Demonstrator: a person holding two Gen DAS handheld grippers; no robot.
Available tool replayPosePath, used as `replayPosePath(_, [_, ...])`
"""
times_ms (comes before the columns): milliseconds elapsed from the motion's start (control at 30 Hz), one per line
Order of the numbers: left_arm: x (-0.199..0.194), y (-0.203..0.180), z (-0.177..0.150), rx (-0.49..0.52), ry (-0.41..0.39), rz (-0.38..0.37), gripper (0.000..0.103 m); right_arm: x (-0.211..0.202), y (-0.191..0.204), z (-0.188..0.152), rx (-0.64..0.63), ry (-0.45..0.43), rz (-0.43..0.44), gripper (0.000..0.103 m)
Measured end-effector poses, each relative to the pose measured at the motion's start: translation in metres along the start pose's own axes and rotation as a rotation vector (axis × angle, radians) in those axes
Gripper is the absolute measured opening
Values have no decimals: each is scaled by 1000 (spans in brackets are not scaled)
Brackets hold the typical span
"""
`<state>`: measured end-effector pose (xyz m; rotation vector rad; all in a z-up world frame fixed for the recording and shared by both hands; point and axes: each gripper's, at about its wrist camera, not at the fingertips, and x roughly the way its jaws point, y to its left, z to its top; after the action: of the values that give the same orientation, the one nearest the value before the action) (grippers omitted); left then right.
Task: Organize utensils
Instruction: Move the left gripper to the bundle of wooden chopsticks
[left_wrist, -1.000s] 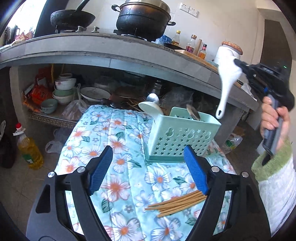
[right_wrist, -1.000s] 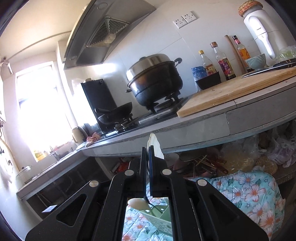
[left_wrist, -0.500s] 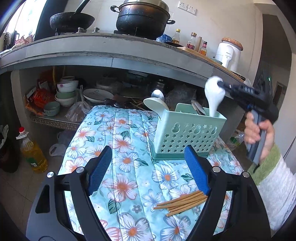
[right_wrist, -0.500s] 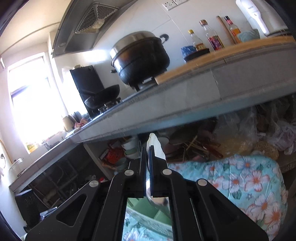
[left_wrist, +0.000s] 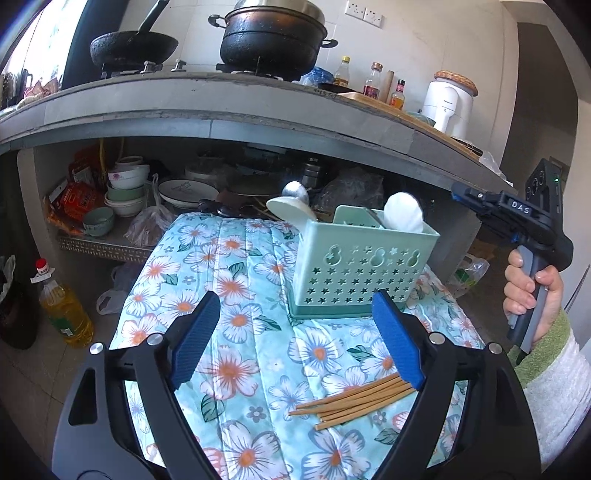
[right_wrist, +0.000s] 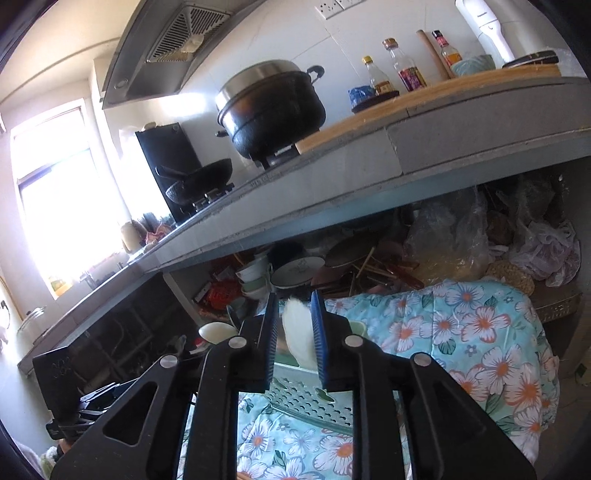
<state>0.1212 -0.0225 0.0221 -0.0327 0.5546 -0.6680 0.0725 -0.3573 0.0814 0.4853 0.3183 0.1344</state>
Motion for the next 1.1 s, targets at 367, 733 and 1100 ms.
replayPosePath(367, [-13,-11,1,19,-7,6,82,-46,9,-13,2,2,0,36])
replayPosePath(733, [-16,-19,-6,26,15,5,83,-82,12,-66,47,125,-65,41])
replayPosePath(1100, [-16,-31,-8,47,17,1,83,-98,19,-102,28,227,-197,57])
